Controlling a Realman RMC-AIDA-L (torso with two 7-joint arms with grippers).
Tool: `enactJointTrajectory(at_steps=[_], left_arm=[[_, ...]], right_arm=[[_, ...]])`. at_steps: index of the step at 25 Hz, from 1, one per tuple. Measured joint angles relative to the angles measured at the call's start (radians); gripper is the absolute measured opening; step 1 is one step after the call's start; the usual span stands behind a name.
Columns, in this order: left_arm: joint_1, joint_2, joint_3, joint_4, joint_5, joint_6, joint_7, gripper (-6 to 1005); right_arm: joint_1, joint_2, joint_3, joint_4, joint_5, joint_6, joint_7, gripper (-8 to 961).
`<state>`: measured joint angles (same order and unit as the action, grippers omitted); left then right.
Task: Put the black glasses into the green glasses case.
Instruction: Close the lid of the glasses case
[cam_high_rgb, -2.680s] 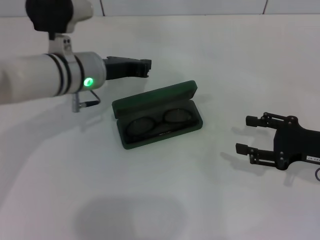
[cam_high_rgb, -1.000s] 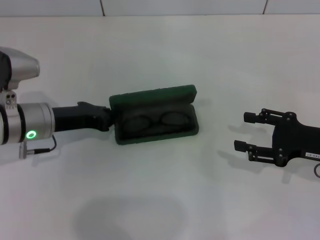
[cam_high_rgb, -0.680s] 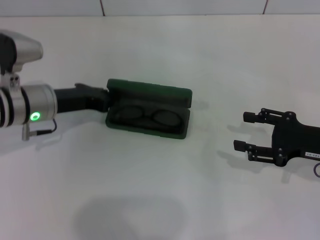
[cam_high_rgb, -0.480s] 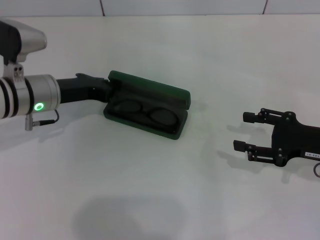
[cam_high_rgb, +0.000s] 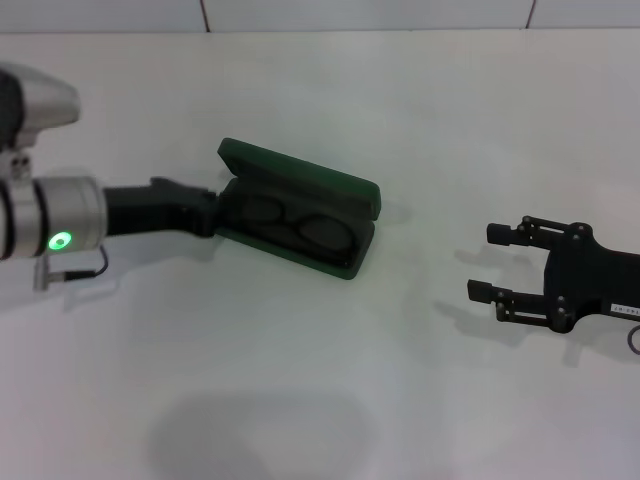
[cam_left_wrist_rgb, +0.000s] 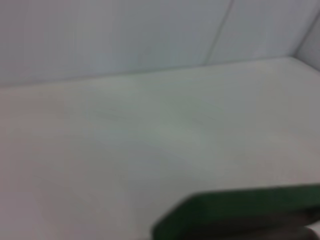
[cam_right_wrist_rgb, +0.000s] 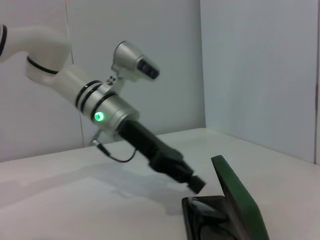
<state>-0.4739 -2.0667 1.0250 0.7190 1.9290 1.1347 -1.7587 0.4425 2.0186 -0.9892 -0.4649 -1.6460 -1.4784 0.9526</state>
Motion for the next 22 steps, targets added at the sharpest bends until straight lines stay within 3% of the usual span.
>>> enactJointTrajectory(at_steps=[4, 8, 12, 17, 22], left_arm=[[0.046, 0.004, -0.052, 0.046, -0.080, 0.124, 0.009, 87], [0.062, -0.007, -0.078, 0.092, -0.188, 0.178, 0.010, 87], [0.036, -0.025, -0.026, 0.107, -0.189, 0.050, -0.017, 88], [-0.017, -0.027, 0.139, 0.107, -0.186, -0.180, -0.123, 89], [-0.082, -0.024, 0.258, 0.113, -0.106, -0.307, -0.288, 90]], right_arm=[[0.000, -0.001, 0.001, 0.000, 0.000, 0.000, 0.000, 721], [-0.001, -0.001, 0.001, 0.000, 0.001, 0.000, 0.000, 721], [0.002, 0.001, 0.001, 0.000, 0.001, 0.005, 0.000, 721], [0.003, 0.001, 0.001, 0.000, 0.001, 0.002, 0.000, 721], [-0.001, 0.000, 0.001, 0.000, 0.002, 0.002, 0.000, 721]])
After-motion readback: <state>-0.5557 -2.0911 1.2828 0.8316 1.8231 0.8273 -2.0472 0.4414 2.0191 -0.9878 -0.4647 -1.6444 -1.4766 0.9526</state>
